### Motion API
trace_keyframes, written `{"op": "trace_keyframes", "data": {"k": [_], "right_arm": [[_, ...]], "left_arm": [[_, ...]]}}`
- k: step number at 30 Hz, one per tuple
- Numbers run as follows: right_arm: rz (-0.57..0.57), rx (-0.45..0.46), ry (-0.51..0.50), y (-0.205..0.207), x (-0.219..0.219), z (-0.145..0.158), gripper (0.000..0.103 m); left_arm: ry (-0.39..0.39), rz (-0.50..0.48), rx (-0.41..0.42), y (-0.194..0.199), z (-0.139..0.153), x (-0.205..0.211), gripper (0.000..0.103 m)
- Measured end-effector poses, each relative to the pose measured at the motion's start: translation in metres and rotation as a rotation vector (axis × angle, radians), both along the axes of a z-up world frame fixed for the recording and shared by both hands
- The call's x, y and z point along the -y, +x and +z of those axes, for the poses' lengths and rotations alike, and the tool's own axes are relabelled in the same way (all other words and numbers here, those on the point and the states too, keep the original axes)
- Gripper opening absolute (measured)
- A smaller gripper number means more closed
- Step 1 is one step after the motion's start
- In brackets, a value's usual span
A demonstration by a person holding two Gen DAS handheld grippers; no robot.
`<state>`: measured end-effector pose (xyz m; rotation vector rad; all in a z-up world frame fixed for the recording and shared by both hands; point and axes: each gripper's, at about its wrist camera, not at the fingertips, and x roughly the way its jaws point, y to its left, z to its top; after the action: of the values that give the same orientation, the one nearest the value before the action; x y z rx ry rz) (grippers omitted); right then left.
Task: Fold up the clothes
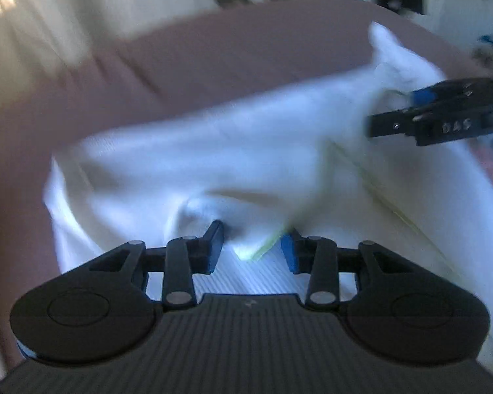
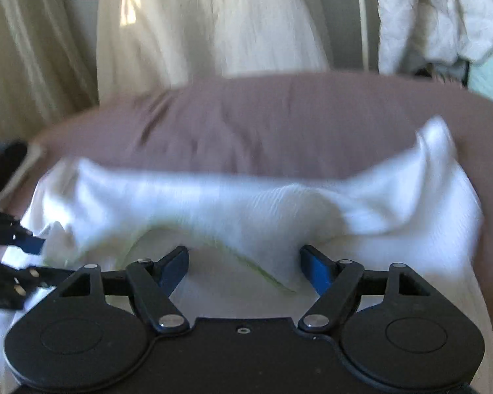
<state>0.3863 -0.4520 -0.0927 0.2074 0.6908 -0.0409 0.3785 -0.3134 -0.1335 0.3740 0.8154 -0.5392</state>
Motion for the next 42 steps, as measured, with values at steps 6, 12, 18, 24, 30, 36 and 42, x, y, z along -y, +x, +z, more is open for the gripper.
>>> {"op": "trace_keyframes", "data": {"k": [6, 12, 18, 24, 30, 36, 42], "right_arm": [[0.028, 0.167, 0.098, 0.043, 0.012, 0.047, 0.066], [-0.096, 0.247, -0.114, 0.012, 0.06, 0.072, 0.082], [-0.264, 0.095, -0.019, 0.0, 0.155, 0.039, 0.082], [-0.308, -0.062, 0.221, 0.007, 0.201, -0.015, 0.09], [-0.194, -0.068, 0.013, 0.038, 0.157, -0.017, 0.006], [-0.139, 0.184, -0.17, 0.036, 0.12, 0.037, 0.006], [-0.122, 0.121, -0.214, 0.029, 0.115, 0.015, 0.006]], "left_arm": [[-0.072, 0.158, 0.235, 0.014, 0.033, -0.009, 0.041], [-0.088, 0.196, 0.28, 0.009, 0.038, -0.059, 0.057], [-0.291, 0.244, -0.052, 0.054, 0.004, -0.121, 0.062], [-0.48, 0.238, -0.244, 0.075, -0.013, -0.132, 0.096], [-0.015, 0.171, 0.088, 0.043, 0.0, -0.059, 0.002], [-0.071, 0.316, 0.305, 0.019, 0.049, -0.072, 0.002], [-0.01, 0.355, 0.157, 0.031, -0.003, -0.08, 0.002]]}}
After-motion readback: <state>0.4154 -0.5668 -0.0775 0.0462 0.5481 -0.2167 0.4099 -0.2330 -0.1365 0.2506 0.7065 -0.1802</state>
